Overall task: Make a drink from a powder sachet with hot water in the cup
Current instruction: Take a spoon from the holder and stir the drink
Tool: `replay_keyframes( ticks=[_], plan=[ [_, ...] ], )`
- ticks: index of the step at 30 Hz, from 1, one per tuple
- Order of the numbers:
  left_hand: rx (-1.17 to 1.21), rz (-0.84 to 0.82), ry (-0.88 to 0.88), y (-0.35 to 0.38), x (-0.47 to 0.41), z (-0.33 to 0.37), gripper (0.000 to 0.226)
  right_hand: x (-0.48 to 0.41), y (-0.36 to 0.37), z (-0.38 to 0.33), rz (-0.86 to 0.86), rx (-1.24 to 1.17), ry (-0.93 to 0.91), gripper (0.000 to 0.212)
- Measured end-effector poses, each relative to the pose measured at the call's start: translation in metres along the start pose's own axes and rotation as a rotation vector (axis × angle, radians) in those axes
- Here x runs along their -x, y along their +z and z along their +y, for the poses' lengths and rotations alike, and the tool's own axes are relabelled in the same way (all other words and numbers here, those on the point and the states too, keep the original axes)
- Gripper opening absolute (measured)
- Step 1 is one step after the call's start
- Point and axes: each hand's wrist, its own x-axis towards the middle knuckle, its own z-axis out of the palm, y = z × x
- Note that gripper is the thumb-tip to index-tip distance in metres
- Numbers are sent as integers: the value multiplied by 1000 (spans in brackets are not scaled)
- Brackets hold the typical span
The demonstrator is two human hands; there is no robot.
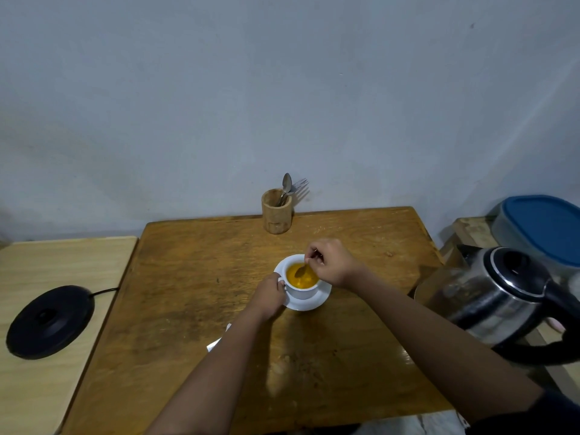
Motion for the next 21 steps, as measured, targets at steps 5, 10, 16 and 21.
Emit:
replay_keyframes(
  ticks=[5, 10, 16, 21],
  plan=[
    [16, 12, -21, 1, 1, 3, 28, 5, -18, -3, 60, -12, -103, 8],
    [45, 16, -40, 2, 3, 5, 27, 7, -34, -7, 201, -59, -165, 6],
    [164, 51, -119, 3, 2, 7, 33, 9, -31, -14, 272, -159, -93, 9],
    [214, 56, -157, 0, 3, 4, 34, 4, -28, -2, 370, -475, 173, 16]
  ],
)
